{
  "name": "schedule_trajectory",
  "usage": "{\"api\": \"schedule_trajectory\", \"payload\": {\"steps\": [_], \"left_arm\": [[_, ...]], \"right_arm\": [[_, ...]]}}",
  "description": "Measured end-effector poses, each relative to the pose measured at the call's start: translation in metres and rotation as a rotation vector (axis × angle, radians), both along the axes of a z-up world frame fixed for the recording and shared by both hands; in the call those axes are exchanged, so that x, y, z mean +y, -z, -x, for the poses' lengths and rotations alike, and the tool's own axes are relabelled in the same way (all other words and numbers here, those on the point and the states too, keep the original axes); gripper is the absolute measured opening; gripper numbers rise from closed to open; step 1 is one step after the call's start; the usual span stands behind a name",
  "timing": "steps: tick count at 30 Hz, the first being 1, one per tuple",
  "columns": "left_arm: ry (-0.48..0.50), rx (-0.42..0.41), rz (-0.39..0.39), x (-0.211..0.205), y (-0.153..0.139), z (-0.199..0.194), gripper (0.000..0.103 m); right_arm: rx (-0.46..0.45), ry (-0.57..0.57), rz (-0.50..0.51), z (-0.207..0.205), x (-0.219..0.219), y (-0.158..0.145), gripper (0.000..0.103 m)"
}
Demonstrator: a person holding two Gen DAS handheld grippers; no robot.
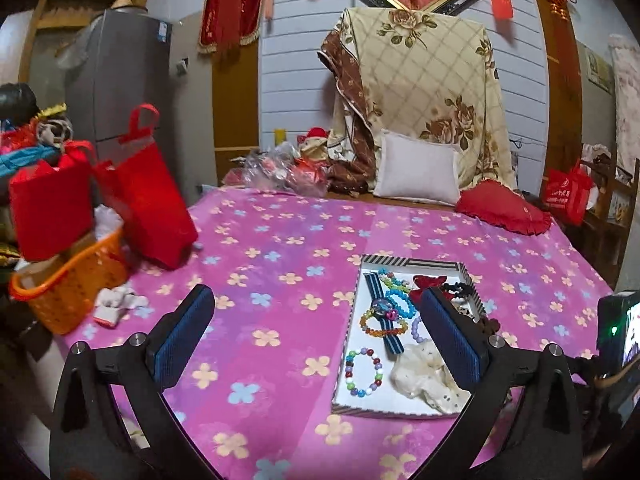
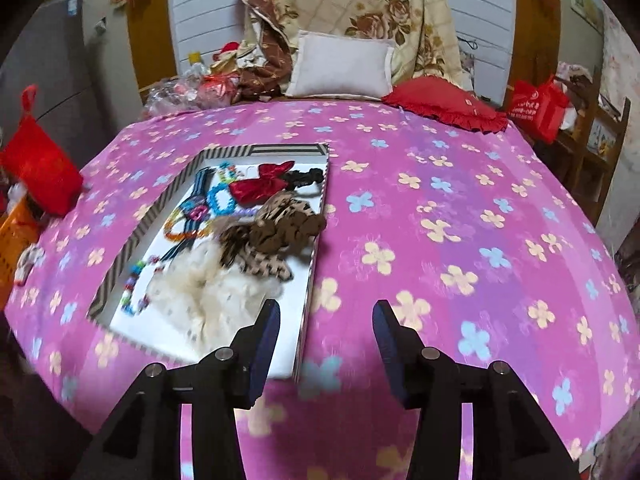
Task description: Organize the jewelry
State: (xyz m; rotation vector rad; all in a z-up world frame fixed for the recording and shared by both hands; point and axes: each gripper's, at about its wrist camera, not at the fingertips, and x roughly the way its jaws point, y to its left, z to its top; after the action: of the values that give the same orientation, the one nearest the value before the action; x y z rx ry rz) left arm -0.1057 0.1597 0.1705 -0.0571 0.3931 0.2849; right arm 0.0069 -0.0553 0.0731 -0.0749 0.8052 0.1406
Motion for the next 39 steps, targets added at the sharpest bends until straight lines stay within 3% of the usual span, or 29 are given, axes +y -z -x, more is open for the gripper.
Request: {"api": "schedule_trajectory", "payload": {"steps": [3, 8, 12, 22, 39], "left_arm": [[-0.001, 0.016, 0.015, -0.006, -0.002, 0.011, 0.102], [0.02, 0.081, 0.09, -0.01, 0.007, 0.023, 0.102], [0.036, 0.147, 0.118, -0.017, 0.02, 0.024, 0.102], [0.05, 0.253, 0.112, -0.034, 0.05, 0.017, 0.102], [0.051, 0.359, 0.019, -0.053, 0.08, 0.009, 0.102]], "right_arm": [[-0.007, -0.012, -0.004, 0.015, 0.002, -0.003, 0.048], [-0.052, -0.035, 0.016, 0.038, 0.007, -0.011, 0.062], [-0.078, -0.054, 0.056, 0.052, 0.017, -0.011, 0.064], [-0.119, -0.097, 0.137, 0.067, 0.037, 0.0, 0.064], [-0.085, 0.007, 0.098, 0.056, 0.016, 0.003, 0.065]]}}
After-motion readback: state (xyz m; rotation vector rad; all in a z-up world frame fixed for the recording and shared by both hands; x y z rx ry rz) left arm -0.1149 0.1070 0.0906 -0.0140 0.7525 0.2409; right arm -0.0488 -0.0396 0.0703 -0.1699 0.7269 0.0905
